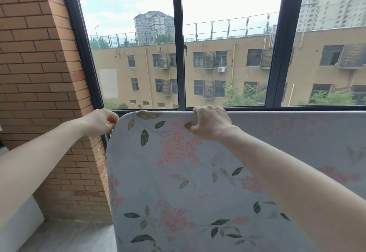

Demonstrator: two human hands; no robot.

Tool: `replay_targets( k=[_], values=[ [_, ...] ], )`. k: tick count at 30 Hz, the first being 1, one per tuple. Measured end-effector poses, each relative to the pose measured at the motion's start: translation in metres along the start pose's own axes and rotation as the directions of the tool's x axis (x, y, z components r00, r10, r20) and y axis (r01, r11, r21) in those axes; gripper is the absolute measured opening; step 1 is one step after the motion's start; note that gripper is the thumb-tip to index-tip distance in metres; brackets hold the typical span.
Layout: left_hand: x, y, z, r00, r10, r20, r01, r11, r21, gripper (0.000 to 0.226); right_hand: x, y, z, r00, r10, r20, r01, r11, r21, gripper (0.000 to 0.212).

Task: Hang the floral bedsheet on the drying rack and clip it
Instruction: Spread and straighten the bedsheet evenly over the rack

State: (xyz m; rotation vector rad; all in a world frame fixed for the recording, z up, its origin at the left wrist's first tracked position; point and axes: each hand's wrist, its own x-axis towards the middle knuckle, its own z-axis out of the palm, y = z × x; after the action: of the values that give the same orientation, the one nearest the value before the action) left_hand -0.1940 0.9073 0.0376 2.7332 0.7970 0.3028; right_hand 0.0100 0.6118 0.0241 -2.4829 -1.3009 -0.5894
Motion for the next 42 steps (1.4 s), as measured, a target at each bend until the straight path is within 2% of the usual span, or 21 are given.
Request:
replay_targets(
  k=[1, 3, 5, 6, 8, 10, 11, 13, 15, 17, 19, 24, 26, 29, 33, 39, 42],
  values=[
    [0.000, 0.005, 0.001, 0.999, -0.002, -0.046, 0.003, 1.000, 0.009, 0.034, -0.002, 0.000, 0.000, 1.000, -0.001, 0.002, 0.001, 1.000, 0.003, 0.036],
    [-0.003, 0.024, 0.002, 0.971, 0.009, -0.241, -0.030, 0.996, -0.084, 0.030, -0.007, -0.001, 0.005, 1.000, -0.006, 0.006, 0.006, 1.000, 0.009, 0.038],
    [-0.008, 0.053, 0.006, 0.915, 0.038, -0.401, -0.136, 0.966, -0.220, 0.024, -0.013, -0.001, 0.012, 0.999, -0.025, 0.021, 0.026, 0.999, -0.033, 0.054],
    [-0.010, 0.069, 0.010, 0.916, 0.083, -0.393, -0.190, 0.952, -0.242, 0.021, -0.015, 0.000, 0.016, 0.999, -0.041, 0.026, 0.042, 0.998, -0.054, 0.063],
    [-0.014, 0.093, 0.024, 0.941, 0.203, -0.271, -0.260, 0.946, -0.194, 0.022, -0.020, 0.003, 0.019, 0.996, -0.088, 0.001, 0.088, 0.995, -0.050, 0.077],
    [-0.017, 0.108, 0.039, 0.956, 0.240, -0.171, -0.237, 0.971, 0.041, 0.034, -0.030, 0.008, 0.017, 0.993, -0.113, -0.043, 0.113, 0.994, 0.008, 0.086],
    [-0.018, 0.114, 0.047, 0.957, 0.239, -0.166, -0.210, 0.962, 0.176, 0.039, -0.038, 0.012, 0.015, 0.992, -0.113, -0.058, 0.116, 0.992, 0.040, 0.087],
    [-0.022, 0.126, 0.058, 0.963, 0.210, -0.167, -0.154, 0.943, 0.297, 0.049, -0.057, 0.023, 0.013, 0.991, -0.096, -0.090, 0.105, 0.989, 0.101, 0.085],
    [-0.026, 0.147, 0.066, 0.964, 0.218, -0.153, -0.166, 0.941, 0.295, 0.062, -0.081, 0.040, 0.008, 0.992, -0.052, -0.114, 0.072, 0.981, 0.180, 0.079],
    [-0.032, 0.164, 0.072, 0.946, 0.292, -0.139, -0.247, 0.930, 0.271, 0.072, -0.105, 0.057, 0.002, 0.991, -0.008, -0.134, 0.042, 0.966, 0.257, 0.072],
    [-0.044, 0.190, 0.081, 0.905, 0.402, -0.141, -0.366, 0.903, 0.225, 0.077, -0.134, 0.080, -0.009, 0.987, 0.044, -0.152, 0.005, 0.951, 0.309, 0.068],
    [-0.081, 0.299, 0.139, 0.746, 0.662, -0.077, -0.654, 0.749, 0.107, 0.074, -0.241, 0.165, -0.053, 0.964, 0.244, -0.107, -0.185, 0.903, 0.388, 0.060],
    [-0.101, 0.356, 0.171, 0.692, 0.720, -0.055, -0.719, 0.694, 0.045, 0.073, -0.296, 0.207, -0.070, 0.938, 0.340, -0.066, -0.290, 0.875, 0.388, 0.059],
    [-0.131, 0.433, 0.214, 0.646, 0.763, -0.037, -0.764, 0.644, -0.043, 0.068, -0.373, 0.260, -0.095, 0.900, 0.436, -0.007, -0.404, 0.842, 0.358, 0.058],
    [-0.171, 0.535, 0.270, 0.571, 0.821, -0.003, -0.813, 0.565, -0.138, 0.057, -0.475, 0.321, -0.129, 0.820, 0.571, 0.043, -0.551, 0.766, 0.331, 0.057],
    [-0.231, 0.661, 0.344, 0.447, 0.892, 0.072, -0.855, 0.450, -0.259, 0.054, -0.605, 0.390, -0.165, 0.655, 0.753, 0.058, -0.728, 0.609, 0.314, 0.055],
    [-0.255, 0.722, 0.376, 0.361, 0.924, 0.130, -0.872, 0.383, -0.305, 0.055, -0.659, 0.417, -0.183, 0.557, 0.828, 0.066, -0.801, 0.515, 0.305, 0.052]
  ],
)
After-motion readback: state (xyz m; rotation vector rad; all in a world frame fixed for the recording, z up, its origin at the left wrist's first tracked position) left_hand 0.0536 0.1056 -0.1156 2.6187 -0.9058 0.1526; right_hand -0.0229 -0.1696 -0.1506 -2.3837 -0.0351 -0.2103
